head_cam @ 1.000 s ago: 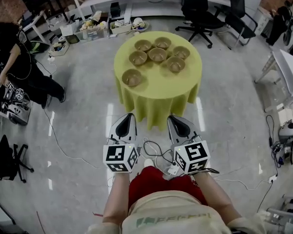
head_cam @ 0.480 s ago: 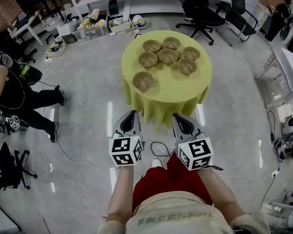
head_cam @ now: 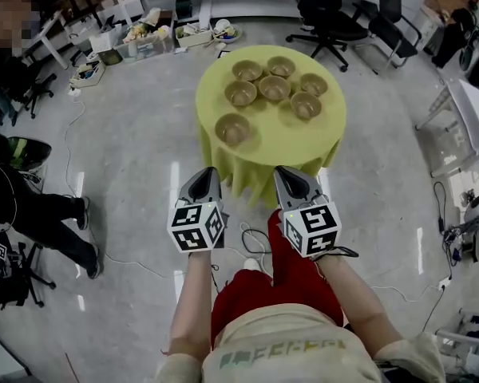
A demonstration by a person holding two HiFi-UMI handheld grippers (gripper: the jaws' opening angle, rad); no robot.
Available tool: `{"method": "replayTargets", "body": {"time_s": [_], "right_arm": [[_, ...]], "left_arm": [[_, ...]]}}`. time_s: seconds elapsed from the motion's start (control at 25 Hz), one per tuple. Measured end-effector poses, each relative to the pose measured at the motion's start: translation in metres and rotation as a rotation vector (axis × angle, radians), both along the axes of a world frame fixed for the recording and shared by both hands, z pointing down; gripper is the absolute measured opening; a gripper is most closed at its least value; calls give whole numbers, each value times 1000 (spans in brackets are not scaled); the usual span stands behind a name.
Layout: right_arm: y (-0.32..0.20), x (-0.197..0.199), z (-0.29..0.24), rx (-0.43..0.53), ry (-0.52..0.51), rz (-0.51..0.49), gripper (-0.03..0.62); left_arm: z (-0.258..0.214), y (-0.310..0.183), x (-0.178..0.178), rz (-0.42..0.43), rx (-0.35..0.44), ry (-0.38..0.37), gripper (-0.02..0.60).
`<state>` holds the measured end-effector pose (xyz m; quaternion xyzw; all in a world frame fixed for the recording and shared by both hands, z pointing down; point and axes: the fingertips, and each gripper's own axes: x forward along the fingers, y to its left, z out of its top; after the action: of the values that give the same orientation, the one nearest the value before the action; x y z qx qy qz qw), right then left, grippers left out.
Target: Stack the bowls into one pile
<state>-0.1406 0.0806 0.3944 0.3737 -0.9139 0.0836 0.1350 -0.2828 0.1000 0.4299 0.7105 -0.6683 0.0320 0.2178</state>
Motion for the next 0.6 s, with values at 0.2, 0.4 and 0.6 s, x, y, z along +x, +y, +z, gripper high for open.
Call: {"method": "replayTargets", "body": {"time_s": [0.2,0.4,0.6], "right_arm": [[-26,-14,9,-10,1,-22,37],[-66,-24,17,-19,15,-42,37],[-108,-32,39,-50,30,-88,37]], "left_arm": [[4,-23,-4,-19,-10,-13,25],[22,-59,-13,-51,-54,13,25],[50,-97,-21,-104,-118,22,72]]}}
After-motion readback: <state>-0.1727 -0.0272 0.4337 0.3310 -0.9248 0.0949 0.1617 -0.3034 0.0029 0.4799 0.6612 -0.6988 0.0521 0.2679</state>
